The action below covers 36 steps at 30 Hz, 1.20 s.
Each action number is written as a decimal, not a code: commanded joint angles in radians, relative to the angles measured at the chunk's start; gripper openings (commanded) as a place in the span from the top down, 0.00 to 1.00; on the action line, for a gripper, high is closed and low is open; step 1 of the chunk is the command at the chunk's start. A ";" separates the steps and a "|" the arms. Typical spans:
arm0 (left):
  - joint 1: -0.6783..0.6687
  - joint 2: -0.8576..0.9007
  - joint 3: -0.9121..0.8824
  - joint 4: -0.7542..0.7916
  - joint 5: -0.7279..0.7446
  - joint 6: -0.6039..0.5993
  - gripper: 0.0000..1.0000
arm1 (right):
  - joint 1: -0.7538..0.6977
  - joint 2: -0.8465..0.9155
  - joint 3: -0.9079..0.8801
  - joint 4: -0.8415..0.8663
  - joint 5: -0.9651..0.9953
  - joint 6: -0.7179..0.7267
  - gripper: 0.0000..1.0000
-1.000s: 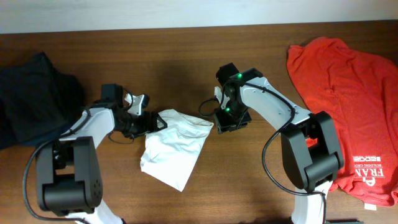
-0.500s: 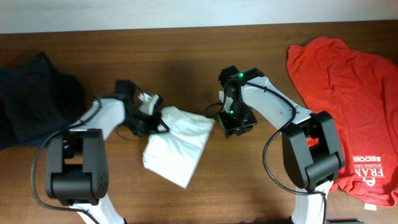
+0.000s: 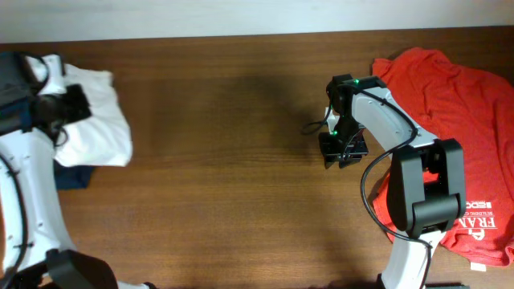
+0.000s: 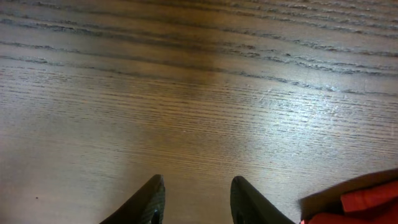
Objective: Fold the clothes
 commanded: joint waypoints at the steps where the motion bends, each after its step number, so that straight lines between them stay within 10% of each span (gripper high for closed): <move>1: 0.077 -0.029 0.033 0.078 -0.085 -0.007 0.96 | -0.004 0.008 0.019 -0.002 0.012 0.002 0.62; 17: 0.290 0.216 0.033 0.350 -0.084 -0.008 0.92 | -0.004 0.008 0.019 -0.028 0.012 0.002 0.62; 19: 0.322 0.250 0.033 0.386 -0.083 -0.008 0.79 | -0.004 0.008 0.019 -0.028 0.011 0.003 0.62; 20: 0.339 0.272 0.033 0.409 -0.059 -0.008 0.40 | -0.003 0.008 0.019 -0.028 0.008 0.003 0.62; 22: 0.365 0.281 0.033 0.426 0.024 -0.018 0.01 | -0.002 0.008 0.019 -0.029 0.008 0.003 0.62; 30: 0.392 0.253 0.216 0.407 0.568 -0.076 0.01 | -0.002 0.008 0.019 -0.019 0.008 0.002 0.61; 36: 0.293 0.240 0.222 0.191 0.512 -0.067 0.01 | -0.002 0.008 0.019 -0.020 0.008 0.002 0.60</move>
